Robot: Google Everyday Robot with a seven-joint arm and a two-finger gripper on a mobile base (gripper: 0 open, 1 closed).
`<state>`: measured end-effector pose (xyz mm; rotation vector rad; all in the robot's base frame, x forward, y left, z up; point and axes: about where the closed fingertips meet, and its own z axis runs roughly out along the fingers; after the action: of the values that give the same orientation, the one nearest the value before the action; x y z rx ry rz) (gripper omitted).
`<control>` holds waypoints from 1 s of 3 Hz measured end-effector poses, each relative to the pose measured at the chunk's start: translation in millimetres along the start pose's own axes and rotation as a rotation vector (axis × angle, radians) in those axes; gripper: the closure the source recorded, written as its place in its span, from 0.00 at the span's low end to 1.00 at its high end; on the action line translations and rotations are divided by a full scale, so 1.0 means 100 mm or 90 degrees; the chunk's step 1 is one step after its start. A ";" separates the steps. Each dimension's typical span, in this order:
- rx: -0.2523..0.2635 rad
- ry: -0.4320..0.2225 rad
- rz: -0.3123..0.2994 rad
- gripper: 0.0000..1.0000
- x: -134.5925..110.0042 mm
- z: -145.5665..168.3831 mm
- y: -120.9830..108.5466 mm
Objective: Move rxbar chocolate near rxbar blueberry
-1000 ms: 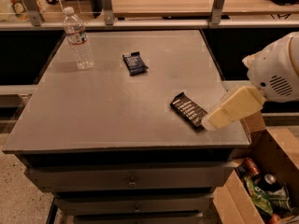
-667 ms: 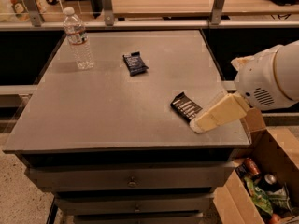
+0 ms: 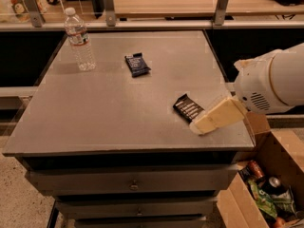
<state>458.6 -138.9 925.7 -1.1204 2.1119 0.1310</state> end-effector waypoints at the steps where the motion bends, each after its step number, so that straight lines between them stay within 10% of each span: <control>1: 0.026 0.003 0.004 0.00 0.01 0.23 -0.01; 3: -0.008 0.019 0.014 0.00 0.01 0.68 -0.04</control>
Offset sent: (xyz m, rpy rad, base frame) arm 0.0485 0.0292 -0.0528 -0.0219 0.0327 -0.0237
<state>499.2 -114.7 876.7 -1.1133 2.1539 0.1394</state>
